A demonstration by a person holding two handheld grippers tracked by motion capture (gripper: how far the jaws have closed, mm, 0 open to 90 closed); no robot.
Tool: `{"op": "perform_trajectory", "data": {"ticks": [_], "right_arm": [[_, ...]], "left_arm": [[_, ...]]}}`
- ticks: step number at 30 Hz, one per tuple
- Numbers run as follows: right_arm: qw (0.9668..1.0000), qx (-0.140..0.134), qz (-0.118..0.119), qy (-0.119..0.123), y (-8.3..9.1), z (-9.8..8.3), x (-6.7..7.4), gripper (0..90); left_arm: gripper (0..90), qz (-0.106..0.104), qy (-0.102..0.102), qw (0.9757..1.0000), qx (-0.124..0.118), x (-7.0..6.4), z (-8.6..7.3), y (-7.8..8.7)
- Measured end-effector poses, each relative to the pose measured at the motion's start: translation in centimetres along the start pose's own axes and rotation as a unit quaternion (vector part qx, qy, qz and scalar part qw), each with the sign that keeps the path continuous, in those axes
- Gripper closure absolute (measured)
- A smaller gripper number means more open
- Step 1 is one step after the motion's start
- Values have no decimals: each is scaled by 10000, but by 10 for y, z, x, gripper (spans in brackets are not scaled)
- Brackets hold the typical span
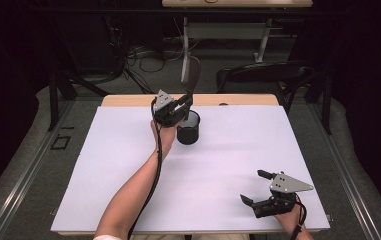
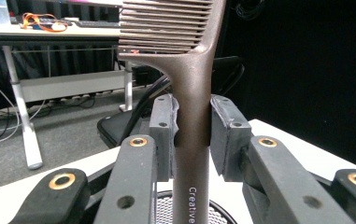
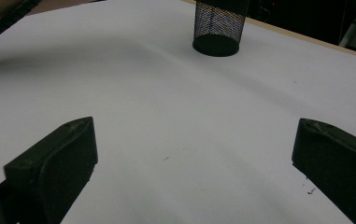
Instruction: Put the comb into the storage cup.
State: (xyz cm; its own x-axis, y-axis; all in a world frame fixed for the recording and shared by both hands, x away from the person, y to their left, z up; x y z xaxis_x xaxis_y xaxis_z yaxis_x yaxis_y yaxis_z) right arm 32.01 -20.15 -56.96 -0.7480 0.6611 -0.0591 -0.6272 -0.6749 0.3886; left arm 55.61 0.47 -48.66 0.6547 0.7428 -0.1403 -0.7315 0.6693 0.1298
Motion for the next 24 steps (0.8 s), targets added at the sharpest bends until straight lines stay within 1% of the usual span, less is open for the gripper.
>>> {"op": "perform_trajectory", "data": {"ticks": [10,12,18,24], "right_arm": [[10000,12,2,-20,0,0,0,0],[10000,7,1,-12,0,0,0,0],[10000,27,5,-14,0,-1,0,0],[10000,35,13,-18,0,-1,0,0]], "left_arm": [[725,-20,-34,10000,-28,-1,-2,-1],[725,-17,-61,10000,0,0,-4,-1],[726,-1,-12,10000,67,2,-9,-1],[726,-4,-36,9999,127,3,-11,-2]]}}
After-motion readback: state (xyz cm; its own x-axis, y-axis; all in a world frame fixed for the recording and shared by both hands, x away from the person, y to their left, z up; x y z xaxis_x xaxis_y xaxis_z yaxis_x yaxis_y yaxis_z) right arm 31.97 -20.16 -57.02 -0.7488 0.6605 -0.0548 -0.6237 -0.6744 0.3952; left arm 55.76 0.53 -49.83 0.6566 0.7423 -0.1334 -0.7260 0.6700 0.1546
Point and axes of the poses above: each handheld gripper's, and its own axes: y roughly backward along the jaws, z roughly out of its top, x roughly to its left, the point moved 10 cm from there along -y, roughly forward along the jaws, and after that the axes turned 2 degrees about y, right-handed, at the moved point
